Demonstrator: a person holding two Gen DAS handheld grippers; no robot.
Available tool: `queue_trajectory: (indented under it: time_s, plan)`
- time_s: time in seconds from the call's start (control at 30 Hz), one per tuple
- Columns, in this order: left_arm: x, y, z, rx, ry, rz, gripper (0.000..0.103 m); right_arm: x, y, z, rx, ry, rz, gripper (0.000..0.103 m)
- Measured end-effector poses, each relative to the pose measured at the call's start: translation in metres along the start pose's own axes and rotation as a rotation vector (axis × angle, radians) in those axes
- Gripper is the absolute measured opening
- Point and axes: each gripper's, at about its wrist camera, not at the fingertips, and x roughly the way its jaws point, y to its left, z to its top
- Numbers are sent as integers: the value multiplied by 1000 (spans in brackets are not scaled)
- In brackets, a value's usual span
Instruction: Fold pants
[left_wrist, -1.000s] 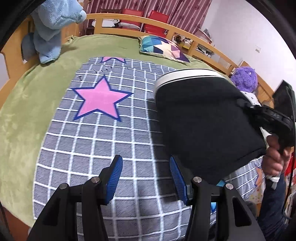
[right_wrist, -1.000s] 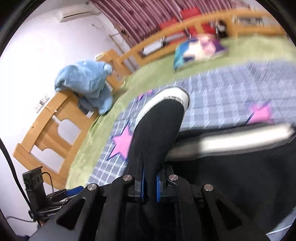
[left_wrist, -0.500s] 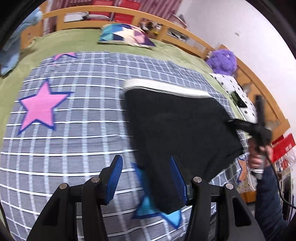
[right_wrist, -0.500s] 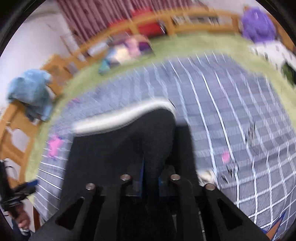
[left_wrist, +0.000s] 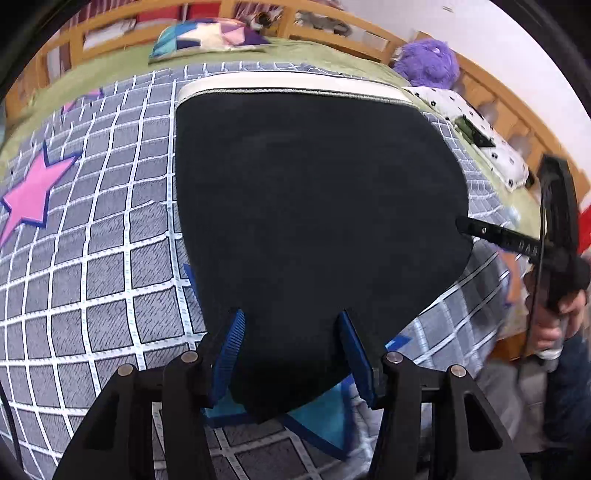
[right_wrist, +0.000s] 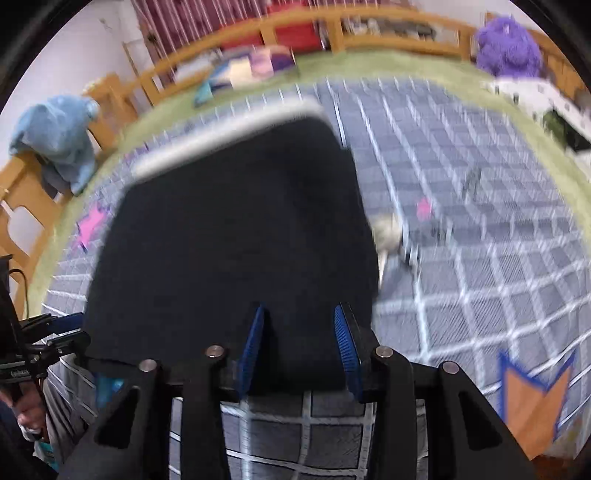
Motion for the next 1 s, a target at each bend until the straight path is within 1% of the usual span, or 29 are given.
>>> queue_trajectory:
  time_s: [0.03,0.1,0.13,0.2,0.23,0.27,0.3,0.37,0.4,0.47,0.5,0.53,0.57,0.6,0.67,0.73,0.83,0.87,0.9,0.93,1.0]
  plan:
    - [-3,-2,1,18,-6,-4,53,3,-5,-4,30,11,22,40]
    - [-9,2,5,11,7,-34,53,0,-12,-1,59,26,54,41]
    - [-14,9,9,-9,2,-62,53,-2,-12,2,51,30,54,41]
    - [-23,20,18,-40,-30,-72,54,-16,-14,13,37,-5,41,42]
    - [-27,28,25,-59,-54,-64,54,-22,-16,20,35,-37,38,44]
    - [-27,33,31,-70,-64,-61,54,-27,-19,31,43,-76,52,53]
    - [-26,38,39,-82,-67,-59,54,-29,-21,39,58,-94,65,60]
    - [-20,48,54,-118,-74,-59,54,-21,-28,56,97,-115,116,61]
    - [-16,55,61,-138,-81,-70,54,-9,-30,67,113,-103,149,61]
    - [-3,67,73,-187,-75,-89,54,21,-31,86,153,-48,171,61]
    - [5,73,78,-205,-63,-101,54,38,-36,91,172,-8,182,64]
    - [16,79,81,-222,-44,-122,54,49,-40,93,186,14,188,68]
    - [24,84,81,-228,-30,-133,54,56,-44,94,192,28,188,73]
    - [33,88,82,-229,-15,-136,54,65,-47,95,193,50,212,73]
    - [46,91,83,-215,-18,-149,54,77,-52,94,200,78,256,73]
    - [58,94,83,-217,-12,-172,54,83,-52,93,192,92,277,73]
    - [68,103,83,-256,-12,-245,55,94,-51,94,184,107,325,74]
    - [70,106,83,-265,-12,-263,54,97,-52,95,185,117,352,73]
    - [72,108,83,-275,-11,-280,48,101,-53,96,190,129,394,67]
    - [72,110,83,-283,-11,-295,45,104,-55,98,199,141,433,68]
    - [72,111,85,-289,-9,-310,32,105,-61,97,214,145,470,64]
